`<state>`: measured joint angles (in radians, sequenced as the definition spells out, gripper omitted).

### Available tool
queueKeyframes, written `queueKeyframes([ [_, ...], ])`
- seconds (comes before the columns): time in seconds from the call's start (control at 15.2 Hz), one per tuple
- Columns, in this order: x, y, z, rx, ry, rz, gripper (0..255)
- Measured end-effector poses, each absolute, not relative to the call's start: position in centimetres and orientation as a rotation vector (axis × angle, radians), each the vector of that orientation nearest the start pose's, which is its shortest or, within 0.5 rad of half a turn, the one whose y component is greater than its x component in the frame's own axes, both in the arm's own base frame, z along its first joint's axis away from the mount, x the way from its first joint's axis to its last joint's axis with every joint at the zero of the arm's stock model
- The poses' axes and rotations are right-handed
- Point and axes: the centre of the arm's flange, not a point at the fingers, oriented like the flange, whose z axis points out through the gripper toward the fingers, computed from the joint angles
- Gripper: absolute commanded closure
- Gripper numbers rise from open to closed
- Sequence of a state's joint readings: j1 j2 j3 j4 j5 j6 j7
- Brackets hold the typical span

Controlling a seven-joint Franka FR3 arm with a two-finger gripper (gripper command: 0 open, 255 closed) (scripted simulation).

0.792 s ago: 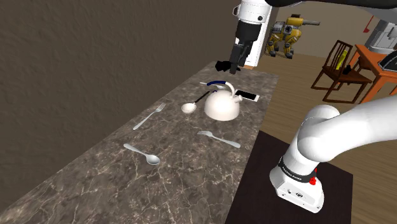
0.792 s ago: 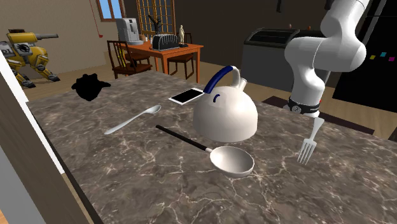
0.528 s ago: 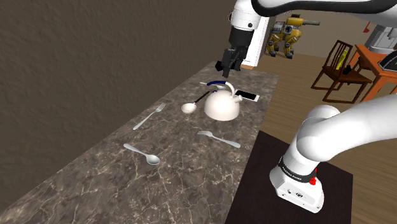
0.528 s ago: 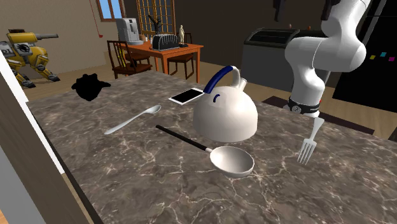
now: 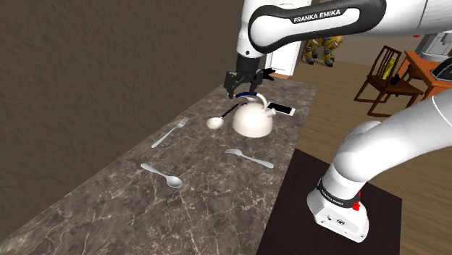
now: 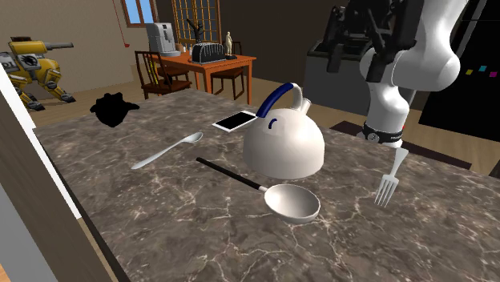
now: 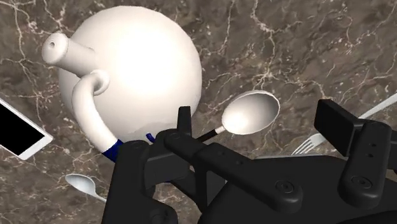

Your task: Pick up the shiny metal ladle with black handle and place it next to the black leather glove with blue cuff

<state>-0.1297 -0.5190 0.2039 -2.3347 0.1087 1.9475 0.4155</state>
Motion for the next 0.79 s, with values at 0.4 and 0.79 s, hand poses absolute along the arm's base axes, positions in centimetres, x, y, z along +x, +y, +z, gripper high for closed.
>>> queueKeyframes([
  [0.4,46.0,3.6,48.5,-2.914,1.096,-0.207,0],
  [0.79,51.2,1.2,43.1,-2.708,1.555,-0.220,0],
])
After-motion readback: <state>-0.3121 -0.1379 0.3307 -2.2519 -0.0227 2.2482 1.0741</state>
